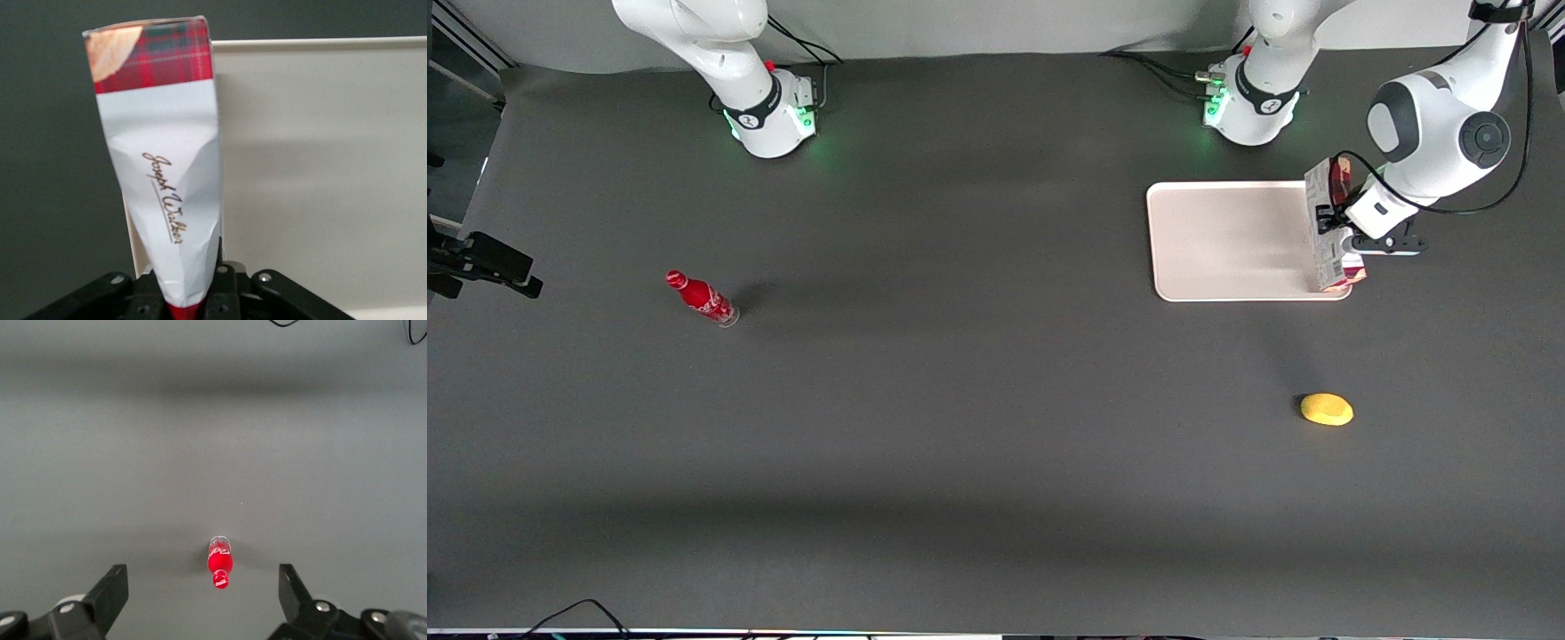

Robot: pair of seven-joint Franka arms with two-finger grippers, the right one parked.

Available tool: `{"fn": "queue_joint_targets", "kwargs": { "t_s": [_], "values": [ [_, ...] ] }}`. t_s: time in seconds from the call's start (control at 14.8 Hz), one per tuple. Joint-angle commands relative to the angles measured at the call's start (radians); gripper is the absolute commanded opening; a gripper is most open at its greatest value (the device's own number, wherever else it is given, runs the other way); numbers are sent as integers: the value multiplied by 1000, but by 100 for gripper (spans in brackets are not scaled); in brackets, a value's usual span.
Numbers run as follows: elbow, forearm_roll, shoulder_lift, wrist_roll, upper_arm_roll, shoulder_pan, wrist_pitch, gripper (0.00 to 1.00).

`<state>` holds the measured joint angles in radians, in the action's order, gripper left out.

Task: Place red cookie box on tray
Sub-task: 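Lower the cookie box onto the tray and open the left gripper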

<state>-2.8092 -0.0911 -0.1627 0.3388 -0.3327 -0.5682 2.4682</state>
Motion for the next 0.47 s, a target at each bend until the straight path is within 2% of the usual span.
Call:
{"fn": "queue_joint_targets", "kwargs": {
  "t_s": [0.0, 0.2, 0.27, 0.34, 0.41],
  "values": [
    [-53, -2, 17, 20, -3, -7, 72, 0],
    [-53, -1, 51, 20, -5, -24, 94, 2],
    [-53, -2, 49, 17, -5, -24, 91, 11],
    [-53, -1, 51, 14, -5, -24, 89, 40],
    [-52, -1, 49, 14, -5, -22, 84, 57]
  ]
}}
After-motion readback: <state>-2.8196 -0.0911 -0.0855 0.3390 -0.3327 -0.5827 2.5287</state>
